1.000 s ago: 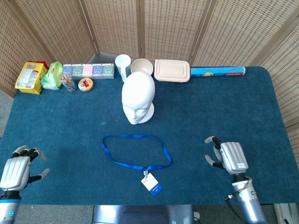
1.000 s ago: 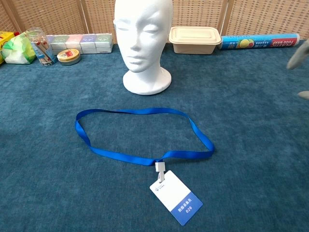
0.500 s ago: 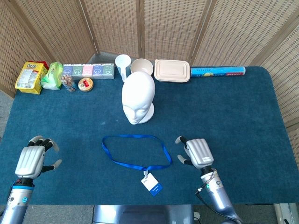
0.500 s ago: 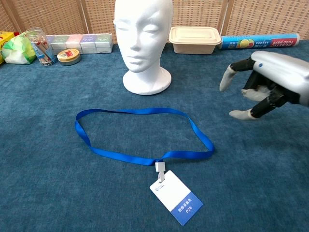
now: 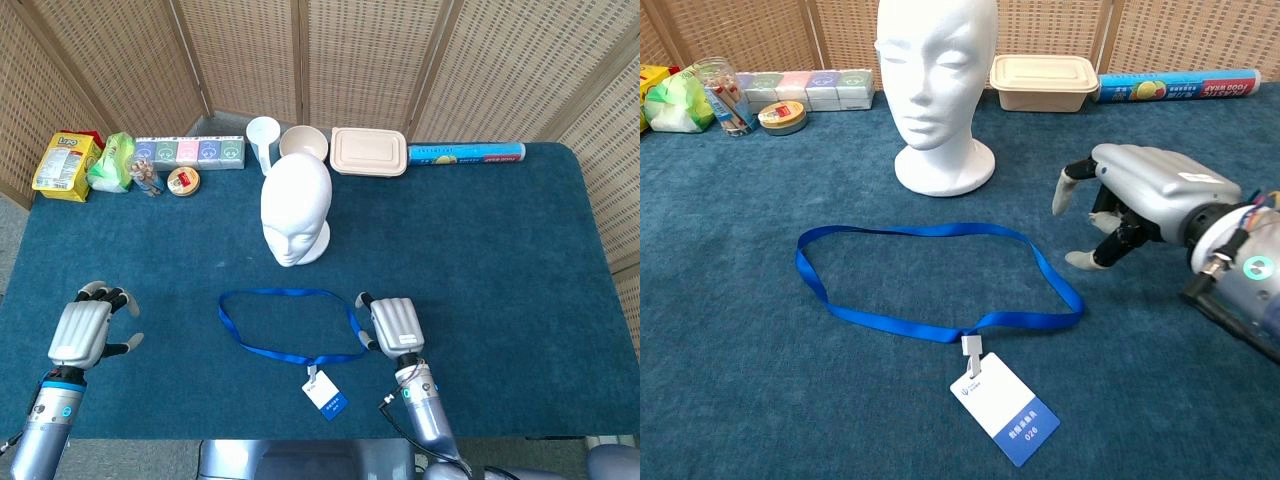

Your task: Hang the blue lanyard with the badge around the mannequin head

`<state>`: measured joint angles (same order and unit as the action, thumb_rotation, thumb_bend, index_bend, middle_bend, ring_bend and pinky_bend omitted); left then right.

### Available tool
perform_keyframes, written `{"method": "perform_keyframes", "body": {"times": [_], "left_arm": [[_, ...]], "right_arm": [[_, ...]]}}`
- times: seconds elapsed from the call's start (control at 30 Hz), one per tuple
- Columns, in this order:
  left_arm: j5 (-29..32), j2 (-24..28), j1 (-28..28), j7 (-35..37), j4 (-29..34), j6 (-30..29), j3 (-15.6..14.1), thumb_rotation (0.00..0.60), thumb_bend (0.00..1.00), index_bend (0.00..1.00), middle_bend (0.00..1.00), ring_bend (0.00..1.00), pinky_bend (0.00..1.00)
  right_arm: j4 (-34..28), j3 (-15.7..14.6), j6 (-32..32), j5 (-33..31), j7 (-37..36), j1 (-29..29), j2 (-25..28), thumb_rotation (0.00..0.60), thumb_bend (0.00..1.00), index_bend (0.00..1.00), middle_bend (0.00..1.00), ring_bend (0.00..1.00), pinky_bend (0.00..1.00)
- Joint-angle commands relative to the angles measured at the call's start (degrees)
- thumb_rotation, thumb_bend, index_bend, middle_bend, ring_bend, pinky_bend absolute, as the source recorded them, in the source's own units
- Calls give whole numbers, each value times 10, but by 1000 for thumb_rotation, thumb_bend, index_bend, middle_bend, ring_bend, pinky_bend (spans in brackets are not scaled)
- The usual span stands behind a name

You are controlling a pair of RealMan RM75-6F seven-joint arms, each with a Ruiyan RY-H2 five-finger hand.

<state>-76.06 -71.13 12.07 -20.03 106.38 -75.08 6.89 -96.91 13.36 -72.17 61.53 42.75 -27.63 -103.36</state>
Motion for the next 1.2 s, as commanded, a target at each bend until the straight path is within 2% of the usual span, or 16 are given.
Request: {"method": "perform_keyframes", "body": {"times": [0.03, 0.33, 0.8, 1.2], "left_arm": [[5, -1, 4, -2, -1, 4, 0, 595, 190, 505, 411, 343, 181], [12, -1, 15, -7, 2, 3, 1, 596, 190, 505, 412, 343, 181], [19, -2, 19, -9, 4, -2, -6, 599, 191, 506, 411, 343, 181], [30, -1, 21, -9, 1, -3, -9, 598, 190, 506, 411, 343, 181]], "right_arm": [[14, 8, -2, -14, 9, -11, -16, 600, 287, 378, 961, 1000, 1000], [59, 27, 3, -53, 24, -42, -55, 600, 286, 378, 962, 1000, 1000], [106, 59, 22, -102, 36, -87, -90, 600, 286, 378, 961, 1000, 1000], [146, 74, 35, -132, 43, -123, -118, 600, 286, 378, 961, 1000, 1000]]}}
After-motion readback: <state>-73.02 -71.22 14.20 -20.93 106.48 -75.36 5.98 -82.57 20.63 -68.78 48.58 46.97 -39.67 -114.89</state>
